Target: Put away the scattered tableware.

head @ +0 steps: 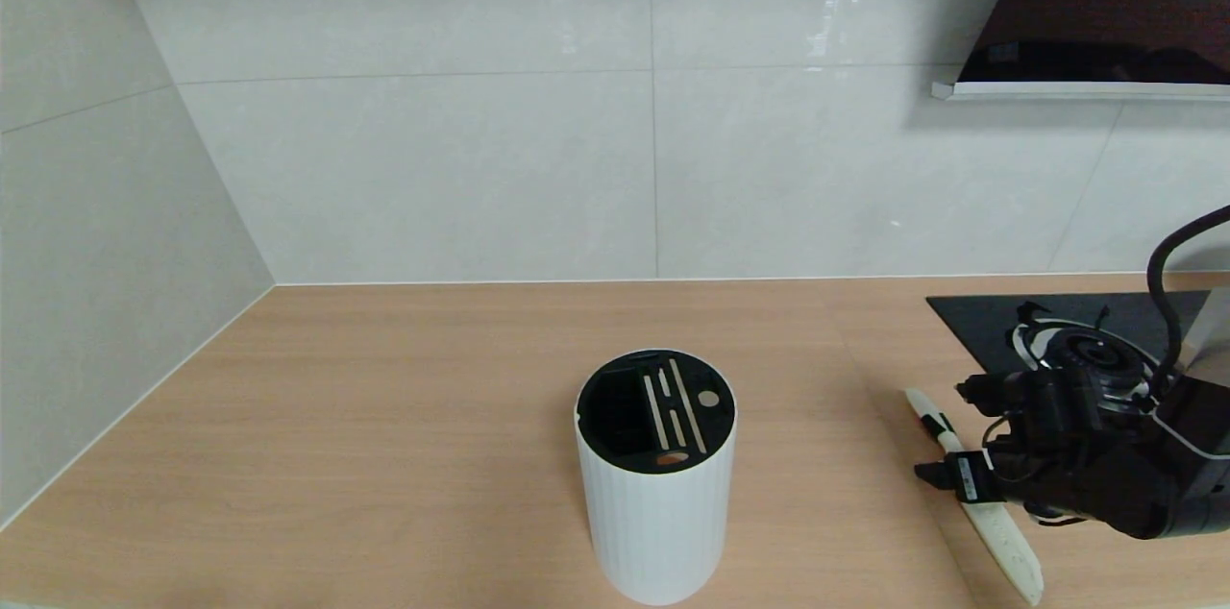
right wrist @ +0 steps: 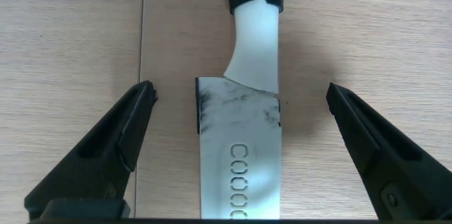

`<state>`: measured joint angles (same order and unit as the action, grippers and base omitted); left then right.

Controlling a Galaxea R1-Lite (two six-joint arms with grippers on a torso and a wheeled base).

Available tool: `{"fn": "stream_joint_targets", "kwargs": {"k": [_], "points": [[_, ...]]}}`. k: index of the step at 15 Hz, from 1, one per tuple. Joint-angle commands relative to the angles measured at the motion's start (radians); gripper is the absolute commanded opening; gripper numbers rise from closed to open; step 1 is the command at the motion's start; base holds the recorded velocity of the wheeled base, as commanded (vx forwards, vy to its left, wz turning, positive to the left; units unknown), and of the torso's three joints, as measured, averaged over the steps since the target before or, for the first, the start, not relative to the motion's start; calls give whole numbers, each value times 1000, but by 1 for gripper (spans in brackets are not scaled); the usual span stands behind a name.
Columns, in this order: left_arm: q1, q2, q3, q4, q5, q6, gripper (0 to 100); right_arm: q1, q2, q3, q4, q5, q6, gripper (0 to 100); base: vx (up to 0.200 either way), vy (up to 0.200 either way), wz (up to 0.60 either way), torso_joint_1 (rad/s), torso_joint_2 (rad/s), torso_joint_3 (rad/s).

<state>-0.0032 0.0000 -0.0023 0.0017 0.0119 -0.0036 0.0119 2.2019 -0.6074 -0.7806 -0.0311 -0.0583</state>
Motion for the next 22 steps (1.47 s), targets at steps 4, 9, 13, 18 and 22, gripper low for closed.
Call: {"fn": "stream_joint_targets", "kwargs": {"k": [4,9,13,18,22], "points": [[0,0,-1,0,0,1,100,-1,22,14,0,-6,-2,0,0,0,0,0,0,0],[0,0,1,0,0,-1,100,-1,16,25,0,-7,-2,0,0,0,0,0,0,0],[0,0,1,0,0,-1,100,-1,-27,25,-5,-6,0,0,0,0,0,0,0,0],[0,0,1,0,0,5,100,0,-245,55,-3,-4,25,0,0,0,0,0,0,0],[0,5,1,-2,-3,51,100,95,-479,63,-2,-10,38,0,0,0,0,0,0,0]]}}
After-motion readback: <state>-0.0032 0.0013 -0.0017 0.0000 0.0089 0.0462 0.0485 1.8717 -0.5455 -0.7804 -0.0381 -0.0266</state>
